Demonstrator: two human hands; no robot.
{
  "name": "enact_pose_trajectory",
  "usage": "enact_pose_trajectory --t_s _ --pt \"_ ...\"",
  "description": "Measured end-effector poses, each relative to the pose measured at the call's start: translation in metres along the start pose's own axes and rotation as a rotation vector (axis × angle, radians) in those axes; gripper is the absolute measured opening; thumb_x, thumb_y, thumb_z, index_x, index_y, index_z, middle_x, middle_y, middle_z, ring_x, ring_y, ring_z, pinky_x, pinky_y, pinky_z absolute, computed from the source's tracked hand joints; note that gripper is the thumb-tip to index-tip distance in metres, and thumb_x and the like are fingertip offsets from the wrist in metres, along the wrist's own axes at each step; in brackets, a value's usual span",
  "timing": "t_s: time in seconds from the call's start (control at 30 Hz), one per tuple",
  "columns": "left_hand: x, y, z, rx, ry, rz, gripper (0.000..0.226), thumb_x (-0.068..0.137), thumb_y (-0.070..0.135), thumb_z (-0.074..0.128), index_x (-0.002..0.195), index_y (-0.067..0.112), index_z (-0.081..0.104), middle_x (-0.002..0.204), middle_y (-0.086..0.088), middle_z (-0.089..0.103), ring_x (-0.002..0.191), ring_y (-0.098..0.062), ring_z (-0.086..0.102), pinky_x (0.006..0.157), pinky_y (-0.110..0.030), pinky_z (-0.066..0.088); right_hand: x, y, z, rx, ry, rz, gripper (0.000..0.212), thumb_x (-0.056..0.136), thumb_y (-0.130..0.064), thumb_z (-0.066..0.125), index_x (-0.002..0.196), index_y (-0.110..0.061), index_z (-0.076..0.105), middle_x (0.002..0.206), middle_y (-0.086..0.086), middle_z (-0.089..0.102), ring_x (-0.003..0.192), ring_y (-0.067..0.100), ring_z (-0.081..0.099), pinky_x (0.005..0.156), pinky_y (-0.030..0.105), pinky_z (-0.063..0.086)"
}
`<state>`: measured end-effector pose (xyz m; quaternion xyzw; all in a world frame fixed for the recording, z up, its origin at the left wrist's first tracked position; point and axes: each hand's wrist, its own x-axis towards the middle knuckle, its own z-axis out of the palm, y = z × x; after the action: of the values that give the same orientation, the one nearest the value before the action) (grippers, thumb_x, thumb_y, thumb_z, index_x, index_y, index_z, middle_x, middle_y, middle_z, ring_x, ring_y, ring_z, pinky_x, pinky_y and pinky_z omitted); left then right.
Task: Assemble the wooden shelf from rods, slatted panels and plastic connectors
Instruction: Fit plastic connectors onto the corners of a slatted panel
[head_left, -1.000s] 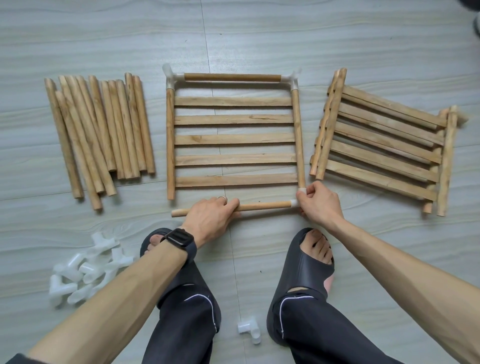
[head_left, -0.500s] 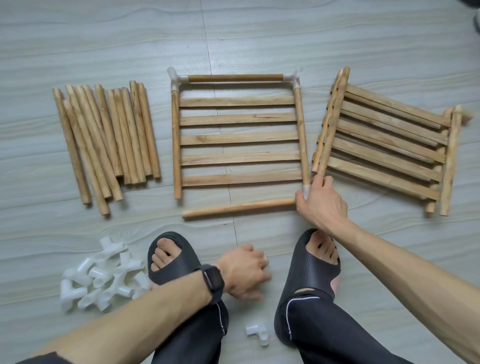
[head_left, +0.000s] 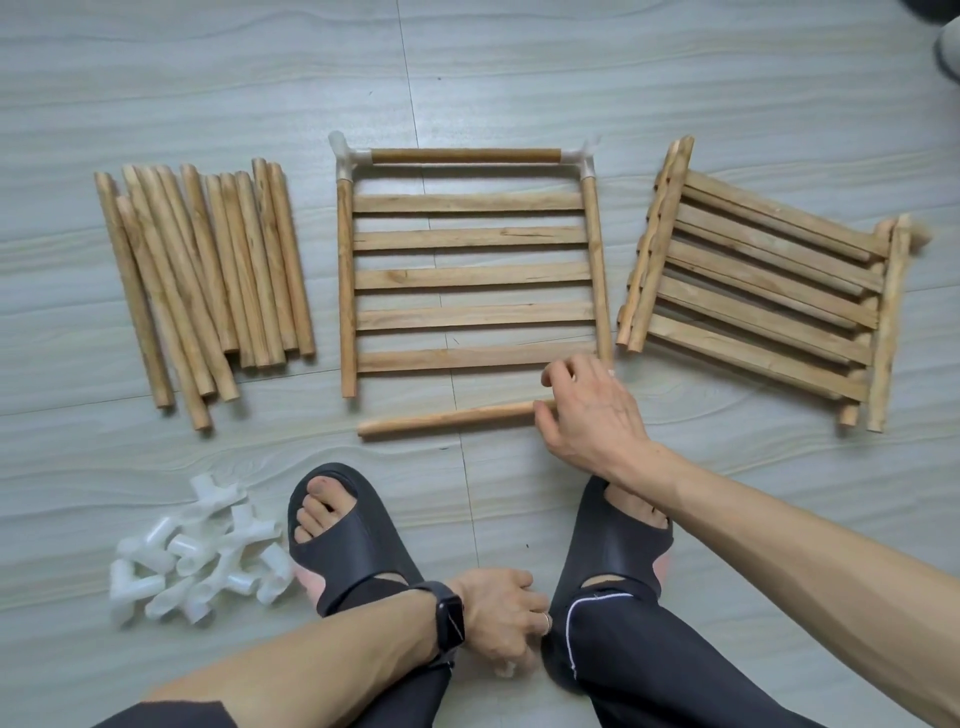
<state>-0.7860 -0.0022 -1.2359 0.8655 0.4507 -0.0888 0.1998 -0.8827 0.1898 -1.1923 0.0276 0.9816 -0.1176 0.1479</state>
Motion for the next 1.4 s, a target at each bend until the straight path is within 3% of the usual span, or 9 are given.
enact_pose_trajectory --t_s 0.2,0.37,0.5,0.67,0.77,1.0,1.1,1.3,1.4 --pt "-0.043 -0.044 0.002 -0.038 0.226 -0.348 0.015 0.092 0.055 0.054 0.093 0.047 0.067 0.081 0.018 0.066 0.081 -0.001 0.061 0.066 -0.017 0.045 -0.002 0.002 0.011 0.012 -0.104 0.003 0.027 0.096 -0.04 0.05 0.111 -0.018 0.053 0.11 0.002 0.051 0.101 0.024 0.05 0.074 0.037 0.044" --pt "-0.084 -0.072 0.005 -0.076 0.376 -0.72 0.014 0.079 0.045 0.078 0.086 0.036 0.071 0.071 0.013 0.063 0.069 -0.007 0.061 0.06 -0.021 0.046 -0.001 0.0 0.017 0.009 -0.17 -0.045 0.035 0.096 -0.05 0.051 0.117 -0.022 0.055 0.116 0.001 0.051 0.107 0.022 0.048 0.084 0.04 0.049" --pt "-0.108 -0.071 0.012 -0.138 0.733 -1.069 0.018 0.084 0.041 0.079 0.088 0.024 0.075 0.068 0.006 0.063 0.064 -0.018 0.062 0.053 -0.029 0.049 0.008 -0.005 0.021 -0.085 -0.18 -0.146 0.039 0.097 -0.055 0.047 0.121 -0.026 0.057 0.118 -0.001 0.055 0.107 0.02 0.045 0.084 0.034 0.044" --pt "-0.15 -0.046 0.023 -0.759 1.125 -1.849 0.024 0.097 0.049 0.06 0.107 0.029 0.069 0.079 0.009 0.065 0.072 -0.013 0.063 0.058 -0.03 0.045 0.024 -0.024 0.025 -0.147 -0.222 -0.312 0.038 0.099 -0.057 0.046 0.123 -0.029 0.052 0.119 -0.001 0.052 0.106 0.02 0.047 0.088 0.036 0.045" --pt "-0.175 -0.037 0.033 -1.119 1.412 -2.126 0.013 0.098 0.051 0.058 0.097 0.04 0.063 0.079 0.016 0.067 0.079 -0.004 0.062 0.067 -0.025 0.043 0.029 -0.031 0.03 -0.194 -0.239 -0.357 0.032 0.105 -0.049 0.036 0.121 -0.025 0.049 0.119 0.0 0.052 0.101 0.022 0.05 0.08 0.035 0.042" --pt "-0.193 -0.026 0.051 -1.508 1.402 -2.069 0.007 0.099 0.033 0.062 0.103 0.038 0.062 0.086 -0.002 0.069 0.072 -0.019 0.069 0.078 -0.04 0.058 0.03 -0.031 0.032 -0.025 -0.236 -0.311 0.024 0.105 -0.045 0.032 0.108 -0.025 0.045 0.101 -0.005 0.056 0.085 0.017 0.051 0.075 0.037 0.045" --pt "-0.194 -0.024 0.054 -1.531 1.367 -2.09 0.019 0.098 0.04 0.062 0.11 0.027 0.07 0.081 0.004 0.072 0.068 -0.015 0.069 0.078 -0.039 0.057 0.028 -0.037 0.034 0.033 -0.229 -0.311 0.024 0.105 -0.044 0.034 0.11 -0.025 0.047 0.1 -0.006 0.056 0.086 0.019 0.053 0.075 0.036 0.043" --pt "-0.193 -0.028 0.046 -1.482 1.334 -2.113 0.031 0.094 0.054 0.063 0.084 0.026 0.073 0.075 0.009 0.075 0.065 -0.011 0.069 0.073 -0.035 0.056 0.028 -0.04 0.038 0.037 -0.235 -0.325 0.031 0.105 -0.046 0.031 0.121 -0.027 0.049 0.101 -0.004 0.053 0.087 0.022 0.054 0.072 0.036 0.042" --pt "-0.194 -0.027 0.042 -1.571 1.342 -2.103 0.033 0.094 0.052 0.065 0.097 0.019 0.068 0.086 0.003 0.077 0.07 -0.012 0.074 0.073 -0.036 0.057 0.031 -0.04 0.038 0.042 -0.245 -0.324 0.035 0.105 -0.048 0.028 0.125 -0.028 0.049 0.101 -0.003 0.054 0.084 0.022 0.054 0.069 0.035 0.041"
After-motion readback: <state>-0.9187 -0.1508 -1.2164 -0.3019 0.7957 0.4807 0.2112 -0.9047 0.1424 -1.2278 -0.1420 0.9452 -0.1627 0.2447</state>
